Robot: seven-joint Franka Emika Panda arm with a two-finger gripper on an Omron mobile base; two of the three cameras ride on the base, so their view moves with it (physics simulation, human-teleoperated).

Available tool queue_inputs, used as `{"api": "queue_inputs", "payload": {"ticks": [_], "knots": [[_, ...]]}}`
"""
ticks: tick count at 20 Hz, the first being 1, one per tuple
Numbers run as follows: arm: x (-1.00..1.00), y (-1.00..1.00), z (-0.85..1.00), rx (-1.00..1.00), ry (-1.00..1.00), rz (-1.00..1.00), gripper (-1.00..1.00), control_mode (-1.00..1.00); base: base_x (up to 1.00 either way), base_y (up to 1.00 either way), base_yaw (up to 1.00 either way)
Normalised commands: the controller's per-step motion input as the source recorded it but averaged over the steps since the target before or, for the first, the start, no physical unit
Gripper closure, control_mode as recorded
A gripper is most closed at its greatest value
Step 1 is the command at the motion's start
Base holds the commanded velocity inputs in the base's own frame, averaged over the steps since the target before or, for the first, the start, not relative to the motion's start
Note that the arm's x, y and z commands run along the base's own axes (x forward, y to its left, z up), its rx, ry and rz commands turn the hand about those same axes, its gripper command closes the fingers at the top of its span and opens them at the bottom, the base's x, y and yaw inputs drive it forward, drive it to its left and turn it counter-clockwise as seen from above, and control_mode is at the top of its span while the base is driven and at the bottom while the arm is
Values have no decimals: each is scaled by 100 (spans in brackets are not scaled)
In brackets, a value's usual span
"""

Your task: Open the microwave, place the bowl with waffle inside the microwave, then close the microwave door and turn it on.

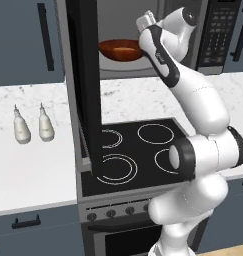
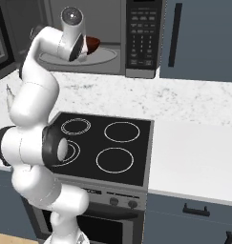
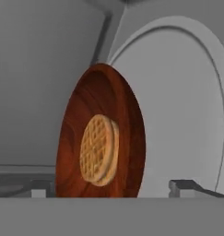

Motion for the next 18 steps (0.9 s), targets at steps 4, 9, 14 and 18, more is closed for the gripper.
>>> {"api": "queue_inputs", "payload": {"ticks": [4, 9, 14, 18], "knots": [[-100, -5, 18, 0, -4, 4, -100, -100, 0, 0, 0], [-100, -2, 24, 0, 0, 2, -100, -100, 0, 0, 0], [-100, 0, 0, 0, 1, 2, -100, -100, 0, 0, 0], [-100, 0, -5, 0, 0, 2, -100, -100, 0, 0, 0]]}}
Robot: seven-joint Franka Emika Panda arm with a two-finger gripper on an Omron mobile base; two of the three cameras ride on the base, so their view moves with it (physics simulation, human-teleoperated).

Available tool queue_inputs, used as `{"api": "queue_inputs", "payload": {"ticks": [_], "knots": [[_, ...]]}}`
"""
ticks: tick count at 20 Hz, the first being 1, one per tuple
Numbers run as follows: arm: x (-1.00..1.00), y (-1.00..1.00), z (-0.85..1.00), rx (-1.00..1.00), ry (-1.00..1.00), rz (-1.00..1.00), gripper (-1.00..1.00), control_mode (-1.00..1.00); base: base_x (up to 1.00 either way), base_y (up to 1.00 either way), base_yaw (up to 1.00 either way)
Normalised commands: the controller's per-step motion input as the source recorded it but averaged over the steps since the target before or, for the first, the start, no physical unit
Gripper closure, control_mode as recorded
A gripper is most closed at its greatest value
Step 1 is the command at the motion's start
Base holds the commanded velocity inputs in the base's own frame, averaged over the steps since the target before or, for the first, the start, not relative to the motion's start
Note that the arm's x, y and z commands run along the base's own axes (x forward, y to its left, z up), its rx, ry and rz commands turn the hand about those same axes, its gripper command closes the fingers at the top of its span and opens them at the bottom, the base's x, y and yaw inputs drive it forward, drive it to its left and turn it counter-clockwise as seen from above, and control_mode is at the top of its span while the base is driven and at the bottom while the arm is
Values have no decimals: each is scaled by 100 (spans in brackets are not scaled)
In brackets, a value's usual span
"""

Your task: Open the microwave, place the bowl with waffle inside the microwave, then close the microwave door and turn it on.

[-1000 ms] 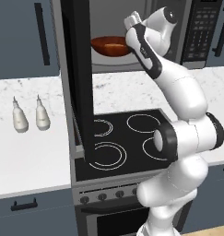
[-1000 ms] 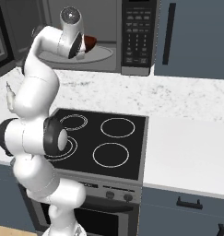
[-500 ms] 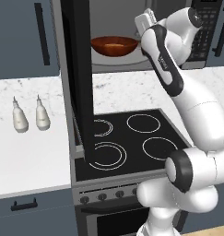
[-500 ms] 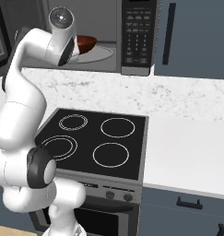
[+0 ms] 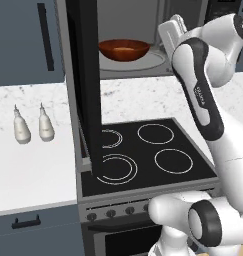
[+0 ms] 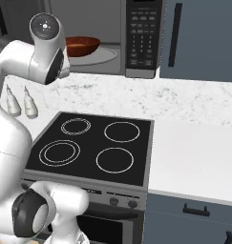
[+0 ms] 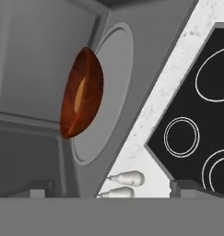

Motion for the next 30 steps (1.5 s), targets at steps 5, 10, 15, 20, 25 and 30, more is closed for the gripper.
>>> {"api": "queue_inputs", "payload": {"ticks": [5, 10, 15, 20, 25, 30], "knots": [[-100, 0, -15, 0, 0, 1, -100, -100, 0, 0, 0], [-87, 3, -19, 0, 4, 0, -100, -100, 0, 0, 0], [-74, 2, -17, 0, 5, 0, -100, -100, 0, 0, 0], [-19, 1, -8, 0, 5, 1, 100, -100, 0, 0, 0], [-26, 11, 0, 0, 0, 6, 100, -100, 0, 0, 0], [-88, 72, 0, -5, -2, 23, 100, -100, 0, 0, 0]]}}
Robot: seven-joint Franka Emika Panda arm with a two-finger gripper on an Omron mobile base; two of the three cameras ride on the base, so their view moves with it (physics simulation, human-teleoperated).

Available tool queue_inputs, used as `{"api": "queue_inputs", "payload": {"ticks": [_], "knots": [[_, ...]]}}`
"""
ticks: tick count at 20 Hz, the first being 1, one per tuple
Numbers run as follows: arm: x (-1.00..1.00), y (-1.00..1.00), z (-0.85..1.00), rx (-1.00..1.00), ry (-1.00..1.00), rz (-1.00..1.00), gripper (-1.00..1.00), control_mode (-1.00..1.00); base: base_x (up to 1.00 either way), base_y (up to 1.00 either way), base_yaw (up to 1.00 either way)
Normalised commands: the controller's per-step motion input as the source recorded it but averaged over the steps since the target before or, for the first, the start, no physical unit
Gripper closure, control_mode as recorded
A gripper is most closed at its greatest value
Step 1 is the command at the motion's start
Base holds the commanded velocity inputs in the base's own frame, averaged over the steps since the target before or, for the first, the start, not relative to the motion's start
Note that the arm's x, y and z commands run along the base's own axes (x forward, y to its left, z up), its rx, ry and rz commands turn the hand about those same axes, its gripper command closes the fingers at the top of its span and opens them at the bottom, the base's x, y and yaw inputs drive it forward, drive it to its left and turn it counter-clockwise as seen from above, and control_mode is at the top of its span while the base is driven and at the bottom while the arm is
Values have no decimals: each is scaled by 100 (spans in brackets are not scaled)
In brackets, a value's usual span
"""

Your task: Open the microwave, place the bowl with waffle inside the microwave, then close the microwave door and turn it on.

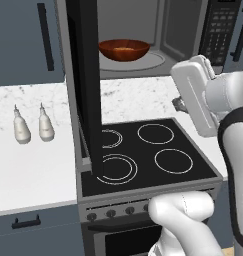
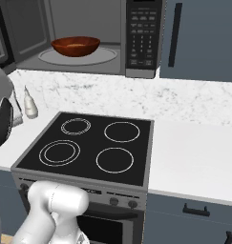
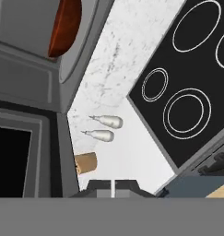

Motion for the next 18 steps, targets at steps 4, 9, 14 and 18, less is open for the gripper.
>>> {"api": "queue_inputs", "payload": {"ticks": [4, 9, 14, 18], "knots": [[-59, 81, 4, -4, 0, 20, 100, -100, 0, 0, 0], [-44, 38, 7, 0, 0, 3, 100, -100, 0, 0, 0], [-84, 32, 0, 0, -2, 0, 100, -100, 0, 0, 0], [-61, 44, 0, 0, -4, 0, 100, -100, 0, 0, 0]]}}
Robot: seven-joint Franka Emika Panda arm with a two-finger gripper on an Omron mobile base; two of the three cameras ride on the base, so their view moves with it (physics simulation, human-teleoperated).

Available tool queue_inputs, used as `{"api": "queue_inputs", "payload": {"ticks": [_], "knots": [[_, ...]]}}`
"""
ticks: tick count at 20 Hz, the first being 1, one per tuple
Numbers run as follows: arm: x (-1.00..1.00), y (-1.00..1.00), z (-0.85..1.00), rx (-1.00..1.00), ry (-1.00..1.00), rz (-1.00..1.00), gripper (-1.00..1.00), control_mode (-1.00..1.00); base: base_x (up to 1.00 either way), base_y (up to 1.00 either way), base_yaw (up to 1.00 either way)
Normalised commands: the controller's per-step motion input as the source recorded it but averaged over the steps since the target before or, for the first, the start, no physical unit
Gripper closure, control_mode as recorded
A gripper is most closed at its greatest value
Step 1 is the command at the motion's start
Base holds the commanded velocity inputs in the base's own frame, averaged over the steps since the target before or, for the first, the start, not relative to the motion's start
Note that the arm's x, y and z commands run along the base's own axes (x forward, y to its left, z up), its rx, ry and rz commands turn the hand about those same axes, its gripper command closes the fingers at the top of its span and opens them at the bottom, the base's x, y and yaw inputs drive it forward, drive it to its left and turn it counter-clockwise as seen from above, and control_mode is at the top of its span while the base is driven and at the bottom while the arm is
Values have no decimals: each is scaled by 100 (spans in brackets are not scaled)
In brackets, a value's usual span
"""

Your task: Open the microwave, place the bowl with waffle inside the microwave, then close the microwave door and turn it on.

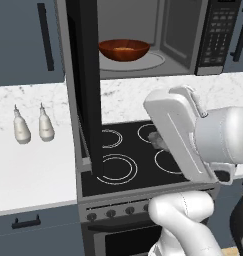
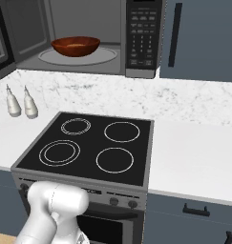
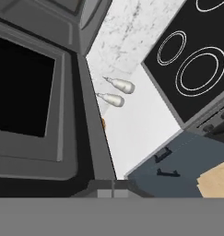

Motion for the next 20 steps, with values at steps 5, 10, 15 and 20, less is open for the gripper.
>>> {"api": "queue_inputs", "payload": {"ticks": [5, 10, 15, 20], "knots": [[-42, 40, 0, -1, -11, -4, 100, -100, 0, 0, 0], [-6, 34, 0, -10, -26, -15, 100, -100, 0, 0, 0], [-2, 22, 0, -9, -28, -17, 100, -100, 0, 0, 0], [6, 35, -8, -9, -23, -17, 100, -100, 0, 0, 0]]}}
